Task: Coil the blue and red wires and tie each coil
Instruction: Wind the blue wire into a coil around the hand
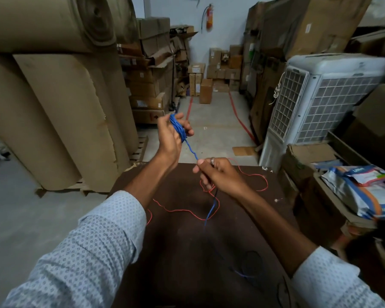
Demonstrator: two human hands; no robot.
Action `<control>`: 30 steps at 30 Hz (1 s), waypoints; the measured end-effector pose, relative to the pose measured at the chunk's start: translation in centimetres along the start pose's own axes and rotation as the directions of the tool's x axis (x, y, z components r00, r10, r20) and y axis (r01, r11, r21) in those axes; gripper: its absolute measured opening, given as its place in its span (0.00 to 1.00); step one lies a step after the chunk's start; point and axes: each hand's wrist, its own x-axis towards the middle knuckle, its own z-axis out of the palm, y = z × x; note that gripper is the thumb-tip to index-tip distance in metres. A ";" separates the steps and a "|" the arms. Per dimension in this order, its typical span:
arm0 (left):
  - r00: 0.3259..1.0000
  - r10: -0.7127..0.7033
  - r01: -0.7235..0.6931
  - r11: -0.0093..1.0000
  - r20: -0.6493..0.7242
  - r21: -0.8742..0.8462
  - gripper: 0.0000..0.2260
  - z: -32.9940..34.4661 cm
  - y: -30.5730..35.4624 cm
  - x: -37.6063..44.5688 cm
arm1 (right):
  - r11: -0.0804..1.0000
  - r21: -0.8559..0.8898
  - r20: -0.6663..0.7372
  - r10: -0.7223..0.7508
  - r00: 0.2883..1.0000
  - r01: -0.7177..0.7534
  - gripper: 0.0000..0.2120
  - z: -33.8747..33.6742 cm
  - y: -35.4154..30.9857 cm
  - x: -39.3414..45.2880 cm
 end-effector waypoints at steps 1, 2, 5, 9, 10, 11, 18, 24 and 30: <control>1.000 -0.002 0.002 1.000 -0.006 0.030 0.20 -0.3 -0.1 0.2 | 0.998 0.065 -0.003 0.013 1.000 -0.013 0.15 0.0 -0.2 -0.4; 1.000 -0.003 0.004 0.998 -0.007 0.062 0.19 -0.4 -0.2 0.2 | 0.993 0.118 -0.004 0.025 1.000 -0.024 0.13 -0.1 -0.6 -0.8; 1.000 0.000 -0.001 0.988 0.004 0.154 0.18 -0.5 -0.7 0.0 | 0.990 0.142 0.048 0.012 0.999 -0.019 0.10 -0.4 -1.9 -1.8; 0.995 0.029 -0.066 0.905 0.096 0.420 0.25 -0.1 -1.5 -0.4 | 0.998 -0.044 0.064 -0.039 0.997 0.042 0.10 -1.0 -3.9 -2.3; 0.991 0.027 -0.085 0.884 0.133 0.460 0.28 -0.2 -1.8 -0.6 | 0.988 -0.130 0.030 -0.080 0.996 0.083 0.11 -1.5 -4.4 -2.1; 0.985 0.024 -0.106 0.866 0.172 0.488 0.30 -0.4 -2.1 -0.9 | 0.965 -0.225 -0.009 -0.139 0.990 0.133 0.13 -2.1 -4.9 -1.8; 0.908 -0.117 -0.120 0.848 0.402 0.517 0.32 0.1 -2.1 -3.3 | 0.859 -0.457 -0.175 -0.339 0.924 0.229 0.11 -7.1 -8.6 1.4; 0.840 -0.283 0.135 0.936 0.463 0.327 0.31 1.4 -0.7 -4.0 | 0.998 0.028 -0.243 -0.053 0.968 0.062 0.10 -9.4 -6.8 4.9; 0.877 -0.175 0.220 0.974 0.448 -0.051 0.32 2.0 1.7 -3.3 | 0.952 0.301 -0.120 0.101 0.988 -0.061 0.13 -7.2 -1.3 5.2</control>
